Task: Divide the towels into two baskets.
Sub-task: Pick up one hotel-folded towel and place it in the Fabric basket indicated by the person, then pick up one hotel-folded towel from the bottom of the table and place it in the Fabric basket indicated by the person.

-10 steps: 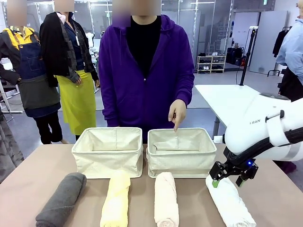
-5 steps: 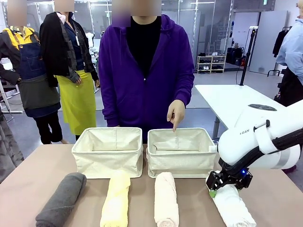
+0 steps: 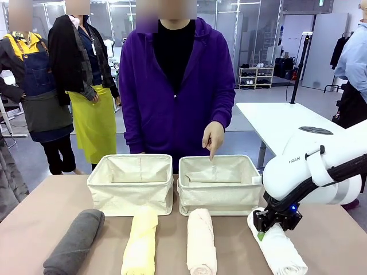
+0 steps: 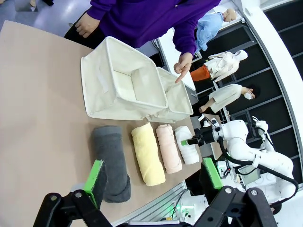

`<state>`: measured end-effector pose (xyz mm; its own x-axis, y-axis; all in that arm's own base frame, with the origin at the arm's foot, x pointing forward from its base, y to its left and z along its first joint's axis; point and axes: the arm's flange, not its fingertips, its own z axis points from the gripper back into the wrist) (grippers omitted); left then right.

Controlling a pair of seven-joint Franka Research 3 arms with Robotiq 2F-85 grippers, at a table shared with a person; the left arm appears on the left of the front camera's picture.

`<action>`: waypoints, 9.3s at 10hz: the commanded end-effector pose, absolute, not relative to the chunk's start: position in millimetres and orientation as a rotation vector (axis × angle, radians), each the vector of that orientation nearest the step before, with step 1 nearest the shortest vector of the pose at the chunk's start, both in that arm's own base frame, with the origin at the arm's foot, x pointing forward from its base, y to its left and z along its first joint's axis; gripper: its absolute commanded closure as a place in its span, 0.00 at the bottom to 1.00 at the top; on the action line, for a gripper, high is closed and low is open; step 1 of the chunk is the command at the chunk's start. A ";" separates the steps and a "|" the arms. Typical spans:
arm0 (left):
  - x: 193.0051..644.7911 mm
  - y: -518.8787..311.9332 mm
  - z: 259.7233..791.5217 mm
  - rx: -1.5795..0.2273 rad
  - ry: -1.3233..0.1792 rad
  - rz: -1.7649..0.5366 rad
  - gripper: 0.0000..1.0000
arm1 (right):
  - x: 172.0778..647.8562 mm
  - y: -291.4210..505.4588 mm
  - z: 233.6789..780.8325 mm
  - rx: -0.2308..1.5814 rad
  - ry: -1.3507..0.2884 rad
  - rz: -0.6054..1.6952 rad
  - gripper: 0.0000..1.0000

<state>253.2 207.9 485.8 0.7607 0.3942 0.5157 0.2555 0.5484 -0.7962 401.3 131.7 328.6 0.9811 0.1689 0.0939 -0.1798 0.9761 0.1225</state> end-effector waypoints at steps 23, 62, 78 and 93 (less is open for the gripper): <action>252.1 209.7 486.9 -1.026 -0.752 0.074 0.00 | 568.3 276.7 470.4 -0.176 -0.320 1.745 0.63; 252.1 209.7 486.9 -1.026 -0.752 0.074 0.00 | 477.4 41.6 522.9 0.764 -0.379 0.867 0.00; 252.1 209.7 486.9 -1.026 -0.752 0.074 0.00 | 303.8 -248.0 441.2 1.141 -0.427 0.159 0.00; 260.2 164.8 487.7 -0.889 -0.609 -0.014 0.00 | 303.8 -248.0 441.2 1.141 -0.427 0.159 0.00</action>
